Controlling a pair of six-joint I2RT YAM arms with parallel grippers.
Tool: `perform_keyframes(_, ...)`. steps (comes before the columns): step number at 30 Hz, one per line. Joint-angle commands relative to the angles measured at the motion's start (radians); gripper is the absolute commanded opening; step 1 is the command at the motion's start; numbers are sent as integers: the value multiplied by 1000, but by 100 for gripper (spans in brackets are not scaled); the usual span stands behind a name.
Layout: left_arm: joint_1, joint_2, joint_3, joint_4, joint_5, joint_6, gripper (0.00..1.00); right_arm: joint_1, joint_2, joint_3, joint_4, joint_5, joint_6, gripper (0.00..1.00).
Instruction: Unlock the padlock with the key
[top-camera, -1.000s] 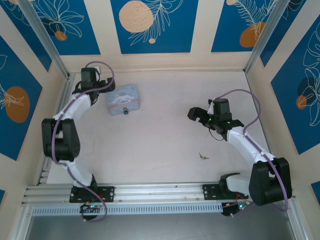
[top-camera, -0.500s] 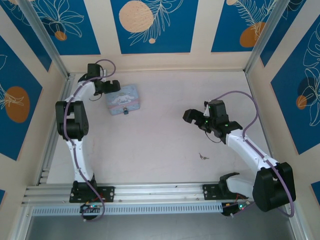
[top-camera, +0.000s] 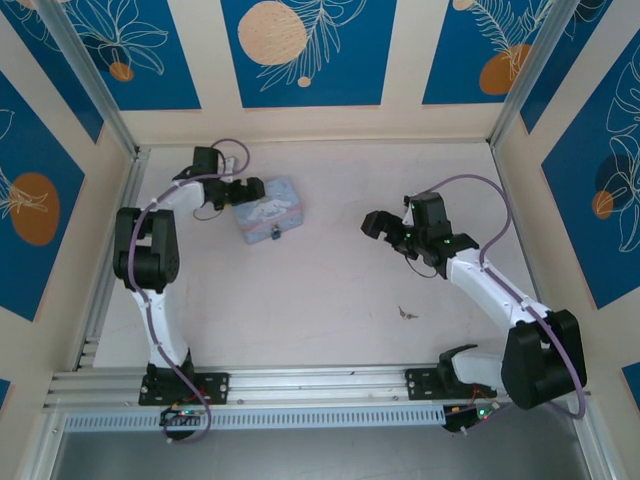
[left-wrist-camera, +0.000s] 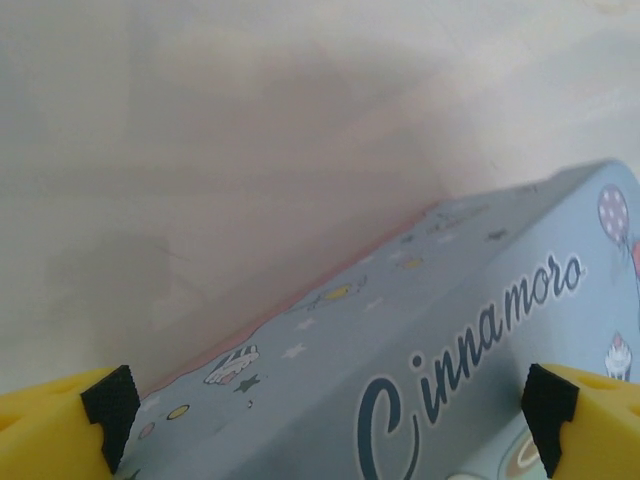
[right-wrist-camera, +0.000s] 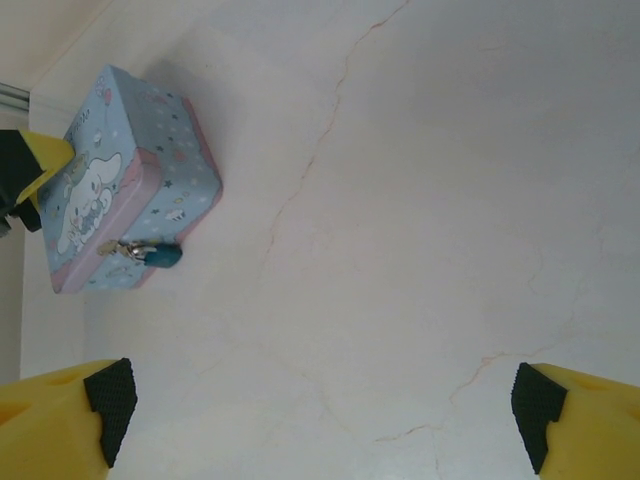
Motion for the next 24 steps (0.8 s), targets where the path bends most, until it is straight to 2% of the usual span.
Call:
perform_keyframes(1, -90, -62, -48, 59, 49, -44, 99, 16, 29, 32, 17, 3, 24, 99)
perform_keyframes(8, -256, -78, -45, 95, -20, -114, 99, 15, 116, 81, 44, 51, 48, 100)
perform_keyframes(11, -270, -130, -86, 118, -127, -209, 99, -13, 210, 165, 39, 35, 51, 100)
perform_keyframes(15, -266, -264, -190, 124, -293, -292, 99, -40, 376, 326, 15, -51, 36, 99)
perform_keyframes(21, -266, -345, -278, 126, -290, -328, 99, -43, 636, 593, -73, -158, 2, 95)
perform_keyframes(24, -266, -357, -307, 139, -267, -351, 99, -32, 708, 650, -93, -185, 9, 94)
